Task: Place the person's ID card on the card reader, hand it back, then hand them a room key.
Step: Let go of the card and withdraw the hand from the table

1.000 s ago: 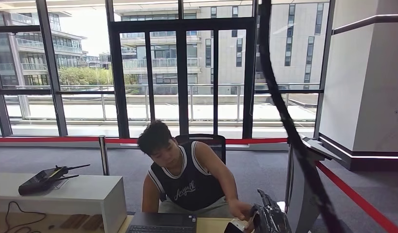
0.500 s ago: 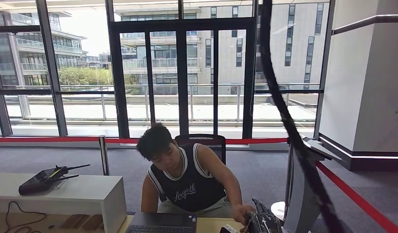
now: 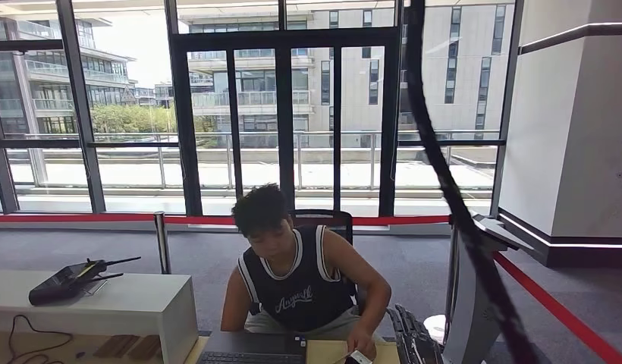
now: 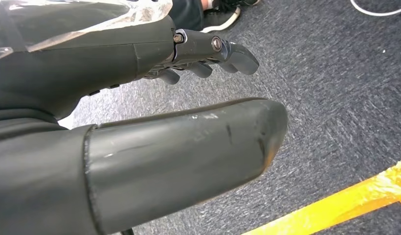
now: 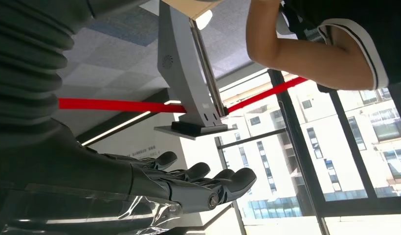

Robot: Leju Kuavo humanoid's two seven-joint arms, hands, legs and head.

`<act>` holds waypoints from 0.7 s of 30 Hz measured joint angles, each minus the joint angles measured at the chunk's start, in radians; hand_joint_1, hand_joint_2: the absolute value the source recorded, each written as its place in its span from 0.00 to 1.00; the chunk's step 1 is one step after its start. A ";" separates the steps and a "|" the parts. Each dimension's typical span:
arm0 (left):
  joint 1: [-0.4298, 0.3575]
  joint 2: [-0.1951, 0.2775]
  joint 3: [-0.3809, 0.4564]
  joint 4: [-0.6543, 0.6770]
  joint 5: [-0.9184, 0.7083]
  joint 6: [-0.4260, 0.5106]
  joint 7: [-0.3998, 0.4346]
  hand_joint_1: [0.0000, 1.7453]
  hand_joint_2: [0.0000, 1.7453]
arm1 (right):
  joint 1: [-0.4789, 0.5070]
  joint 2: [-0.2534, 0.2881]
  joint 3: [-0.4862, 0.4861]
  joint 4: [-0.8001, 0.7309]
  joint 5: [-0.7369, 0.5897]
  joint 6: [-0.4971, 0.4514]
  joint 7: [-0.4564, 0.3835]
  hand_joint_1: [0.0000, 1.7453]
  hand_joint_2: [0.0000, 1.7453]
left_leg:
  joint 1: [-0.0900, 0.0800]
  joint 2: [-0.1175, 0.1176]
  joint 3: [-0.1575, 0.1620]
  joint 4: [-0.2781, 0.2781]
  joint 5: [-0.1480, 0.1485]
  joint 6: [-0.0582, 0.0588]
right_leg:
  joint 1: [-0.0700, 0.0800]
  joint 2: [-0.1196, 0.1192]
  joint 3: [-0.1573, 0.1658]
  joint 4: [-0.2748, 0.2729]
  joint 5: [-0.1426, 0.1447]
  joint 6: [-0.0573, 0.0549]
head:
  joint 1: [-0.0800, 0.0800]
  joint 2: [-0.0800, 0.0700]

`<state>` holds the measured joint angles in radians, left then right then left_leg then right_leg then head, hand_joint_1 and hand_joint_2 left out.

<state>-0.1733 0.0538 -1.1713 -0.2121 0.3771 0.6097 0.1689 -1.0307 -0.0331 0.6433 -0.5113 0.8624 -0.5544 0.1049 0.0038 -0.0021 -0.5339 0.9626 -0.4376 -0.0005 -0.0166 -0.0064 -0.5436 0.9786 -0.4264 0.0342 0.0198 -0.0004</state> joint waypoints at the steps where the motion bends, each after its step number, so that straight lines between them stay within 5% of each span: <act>1: 0.003 0.000 0.000 0.000 0.007 0.005 -0.003 0.00 0.00 | 0.002 -0.006 -0.002 -0.010 -0.011 -0.014 -0.009 0.00 0.00 | 0.000 0.000 0.000 0.000 0.000 0.000 | 0.000 0.000 0.000 0.000 0.000 0.000 | 0.000 0.000; 7: 0.041 0.000 0.005 0.000 0.055 0.032 -0.019 0.00 0.00 | 0.117 -0.092 -0.052 -0.189 -0.043 -0.129 -0.003 0.00 0.00 | 0.000 0.000 0.001 0.000 -0.001 0.001 | 0.000 0.000 0.001 -0.002 0.000 0.000 | 0.000 0.000; 11: 0.059 0.001 0.010 0.000 0.075 0.036 -0.006 0.00 0.00 | 0.291 -0.157 -0.183 -0.384 -0.020 -0.145 -0.031 0.00 1.00 | 0.000 -0.001 0.001 0.001 -0.001 0.001 | 0.000 -0.001 0.002 -0.003 0.000 0.001 | -0.001 0.000; 21: 0.071 0.001 0.035 0.000 0.130 0.067 0.023 0.00 0.00 | 0.604 -0.235 -0.732 -0.664 -0.157 -0.150 -0.269 0.00 1.00 | 0.000 -0.002 0.001 0.001 -0.003 0.002 | 0.000 -0.001 0.002 -0.004 -0.001 0.001 | -0.001 0.000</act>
<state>-0.1020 0.0546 -1.1358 -0.2119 0.5069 0.6766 0.1914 -0.4272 -0.2677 -0.0892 -1.1755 0.7053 -0.7042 -0.1638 0.0034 -0.0037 -0.5331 0.9632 -0.4403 0.0016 -0.0170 -0.0079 -0.5419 0.9748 -0.4269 0.0350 0.0186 -0.0004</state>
